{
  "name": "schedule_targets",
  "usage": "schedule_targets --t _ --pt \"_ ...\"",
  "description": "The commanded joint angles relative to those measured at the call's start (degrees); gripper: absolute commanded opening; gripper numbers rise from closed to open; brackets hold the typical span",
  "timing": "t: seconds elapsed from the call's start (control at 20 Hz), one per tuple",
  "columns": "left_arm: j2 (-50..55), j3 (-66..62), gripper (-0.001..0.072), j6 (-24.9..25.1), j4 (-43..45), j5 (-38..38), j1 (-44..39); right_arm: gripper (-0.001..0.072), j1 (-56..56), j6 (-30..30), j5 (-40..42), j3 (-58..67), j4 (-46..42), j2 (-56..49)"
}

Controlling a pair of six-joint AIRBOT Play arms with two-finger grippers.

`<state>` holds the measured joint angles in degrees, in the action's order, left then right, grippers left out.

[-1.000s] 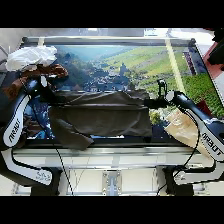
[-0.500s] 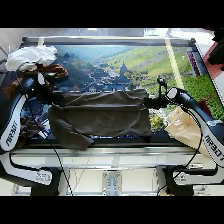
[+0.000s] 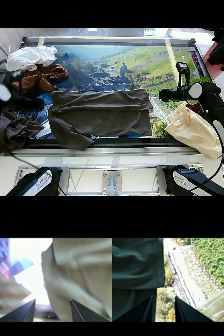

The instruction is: Fold the shirts.

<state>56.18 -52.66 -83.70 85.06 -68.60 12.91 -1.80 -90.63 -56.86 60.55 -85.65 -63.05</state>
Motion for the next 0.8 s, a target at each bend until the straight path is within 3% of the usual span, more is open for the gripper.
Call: schedule_targets --t 0.0,0.2,0.45,0.75 --pt "-9.8 18.9 0.0490 -1.3 -13.2 -1.3 4.3 0.0347 0.4 -1.1 1.5 -1.4 -0.2 1.9" --pt "-10.1 30.3 0.0477 -4.0 -23.9 -1.4 4.2 0.0347 0.4 -1.0 2.0 -2.7 0.4 2.0" --pt "-10.0 34.3 0.0477 -8.2 -22.0 -1.8 4.2 0.0347 0.4 -0.9 2.7 -2.7 0.3 2.1" --pt "-8.2 34.9 0.0477 -8.2 -20.9 0.0 4.2 0.0346 0.4 -0.9 2.8 -2.7 0.4 2.1"
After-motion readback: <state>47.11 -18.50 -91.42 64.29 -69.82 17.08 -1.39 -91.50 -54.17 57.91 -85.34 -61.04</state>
